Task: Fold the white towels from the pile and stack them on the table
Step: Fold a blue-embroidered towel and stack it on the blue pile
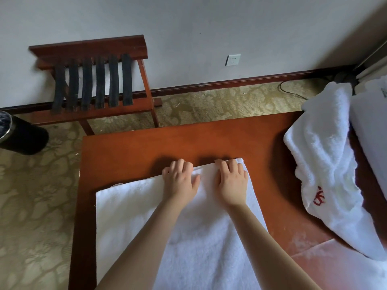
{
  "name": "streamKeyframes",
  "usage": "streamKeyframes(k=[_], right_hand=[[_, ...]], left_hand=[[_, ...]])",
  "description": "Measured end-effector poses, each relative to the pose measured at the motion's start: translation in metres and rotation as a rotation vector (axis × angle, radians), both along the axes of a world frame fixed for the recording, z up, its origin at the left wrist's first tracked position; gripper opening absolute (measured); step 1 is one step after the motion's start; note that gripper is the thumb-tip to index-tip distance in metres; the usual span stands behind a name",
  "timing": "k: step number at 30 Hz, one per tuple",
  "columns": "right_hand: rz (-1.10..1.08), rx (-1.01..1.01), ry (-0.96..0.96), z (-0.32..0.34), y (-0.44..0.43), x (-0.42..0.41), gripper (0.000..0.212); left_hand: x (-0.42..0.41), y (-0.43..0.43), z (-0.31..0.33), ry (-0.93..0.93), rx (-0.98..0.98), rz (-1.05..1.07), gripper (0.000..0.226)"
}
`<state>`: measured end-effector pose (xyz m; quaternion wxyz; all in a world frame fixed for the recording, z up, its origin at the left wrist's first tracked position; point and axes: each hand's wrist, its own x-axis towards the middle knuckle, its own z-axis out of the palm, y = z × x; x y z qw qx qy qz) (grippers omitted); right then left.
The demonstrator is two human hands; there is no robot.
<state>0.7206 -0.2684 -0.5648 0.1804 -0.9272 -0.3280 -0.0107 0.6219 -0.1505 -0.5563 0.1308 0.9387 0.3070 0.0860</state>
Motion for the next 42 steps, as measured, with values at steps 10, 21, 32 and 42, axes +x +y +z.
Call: streamKeyframes(k=[10, 21, 32, 42], right_hand=[[-0.014, -0.014, -0.053, -0.006, 0.0, 0.001, 0.033], [-0.03, -0.005, -0.057, 0.009, 0.006, -0.006, 0.038], [0.315, -0.213, 0.113, 0.004, 0.035, -0.056, 0.056], [0.317, -0.23, 0.097, 0.013, 0.043, -0.053, 0.048]], left_hand=[[0.014, 0.03, 0.013, 0.129, -0.248, -0.101, 0.02], [-0.015, 0.019, 0.016, 0.125, -0.082, 0.161, 0.028], [-0.129, 0.051, 0.001, 0.017, 0.057, 0.284, 0.032], [-0.144, 0.057, 0.007, 0.005, 0.057, 0.24, 0.037]])
